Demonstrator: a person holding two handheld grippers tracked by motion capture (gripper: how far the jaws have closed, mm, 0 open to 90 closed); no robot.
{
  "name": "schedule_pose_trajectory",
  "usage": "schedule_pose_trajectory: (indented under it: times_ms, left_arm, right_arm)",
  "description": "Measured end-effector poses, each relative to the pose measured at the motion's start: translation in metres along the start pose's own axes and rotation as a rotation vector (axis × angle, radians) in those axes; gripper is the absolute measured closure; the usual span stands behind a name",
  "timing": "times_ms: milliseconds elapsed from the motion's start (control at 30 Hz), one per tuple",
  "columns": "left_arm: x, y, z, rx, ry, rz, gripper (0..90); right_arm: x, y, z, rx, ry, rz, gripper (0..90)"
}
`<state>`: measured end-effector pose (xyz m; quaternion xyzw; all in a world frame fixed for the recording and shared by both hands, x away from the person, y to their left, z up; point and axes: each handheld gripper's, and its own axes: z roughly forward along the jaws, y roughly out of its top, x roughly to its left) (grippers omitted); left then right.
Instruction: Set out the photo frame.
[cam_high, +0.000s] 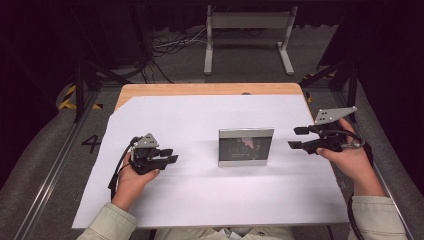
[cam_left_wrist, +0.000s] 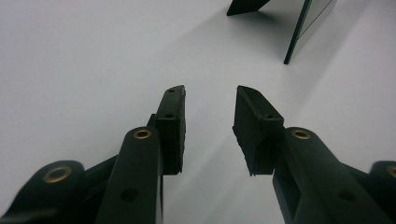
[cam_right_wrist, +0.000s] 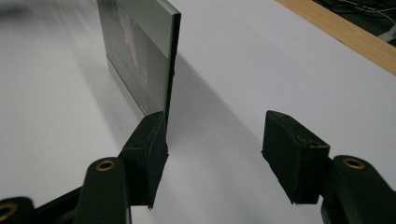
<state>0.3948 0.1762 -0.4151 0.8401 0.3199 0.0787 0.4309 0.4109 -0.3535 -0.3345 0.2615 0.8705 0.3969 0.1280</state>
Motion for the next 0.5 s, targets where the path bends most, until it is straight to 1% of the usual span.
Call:
schedule_pose_trajectory:
  times_ms: [167,367,433,500]
  left_arm:
    - [0.000,0.000,0.000,0.000,0.000,-0.001,64.4]
    - [0.000,0.000,0.000,-0.004,0.000,-0.005,64.1]
    - [0.001,0.000,0.000,-0.007,0.001,-0.003,63.8]
    - [0.001,0.000,0.000,-0.008,0.004,-0.006,63.6]
  right_arm:
    - [0.001,-0.007,0.006,-0.001,-0.005,0.009,40.0]
    - [0.002,-0.014,0.011,-0.025,-0.004,0.022,39.2]
    - [0.003,-0.013,0.010,-0.019,-0.012,0.017,38.6]
    - [0.004,-0.013,0.007,-0.035,-0.012,0.020,38.4]
